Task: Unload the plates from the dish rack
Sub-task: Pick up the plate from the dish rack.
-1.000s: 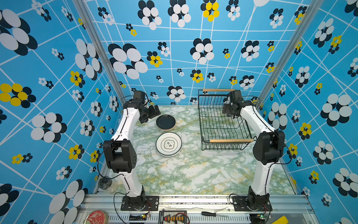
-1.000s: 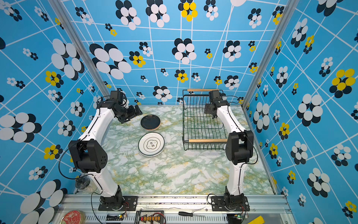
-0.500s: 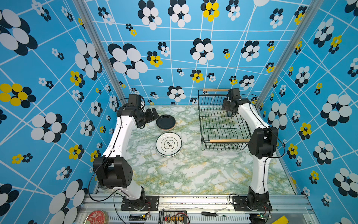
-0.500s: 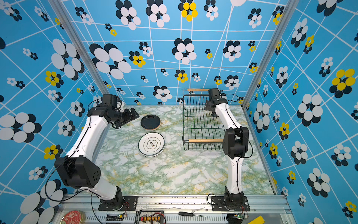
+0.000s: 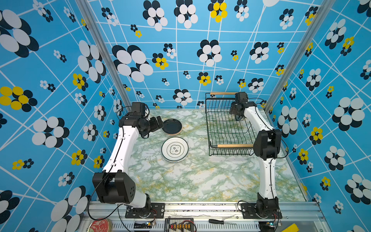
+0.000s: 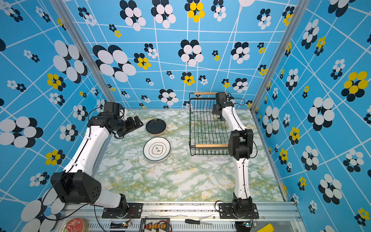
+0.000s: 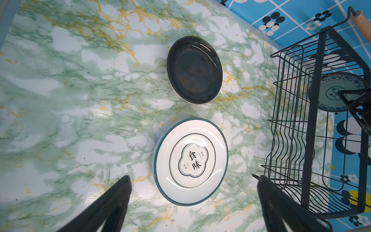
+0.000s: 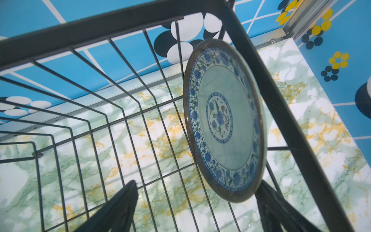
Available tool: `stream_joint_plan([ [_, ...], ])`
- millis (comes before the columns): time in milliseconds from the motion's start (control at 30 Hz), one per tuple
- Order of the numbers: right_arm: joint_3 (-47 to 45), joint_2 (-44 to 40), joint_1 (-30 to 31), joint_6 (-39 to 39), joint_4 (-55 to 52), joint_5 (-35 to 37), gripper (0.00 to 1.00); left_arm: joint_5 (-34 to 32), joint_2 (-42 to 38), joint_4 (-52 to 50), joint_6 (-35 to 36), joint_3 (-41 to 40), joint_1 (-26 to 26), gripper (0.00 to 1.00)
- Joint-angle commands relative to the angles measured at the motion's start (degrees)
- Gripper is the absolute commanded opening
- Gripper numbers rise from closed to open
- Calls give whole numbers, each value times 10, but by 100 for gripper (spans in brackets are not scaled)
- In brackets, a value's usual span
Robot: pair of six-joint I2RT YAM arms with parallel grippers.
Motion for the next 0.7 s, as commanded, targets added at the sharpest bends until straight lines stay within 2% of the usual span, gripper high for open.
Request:
stream_joint_plan([
  [0, 30, 21, -21, 14, -24, 7, 91, 9, -18, -2, -3, -8, -3, 99],
  [133, 44, 32, -25, 11, -26, 10, 89, 13, -21, 3, -4, -10, -3, 99],
  [467, 102, 76, -29, 3, -41, 18, 61, 51, -26, 28, -11, -21, -3, 99],
  [667, 108, 86, -29, -7, -26, 22, 51, 73, -32, 42, -10, -28, -5, 99],
])
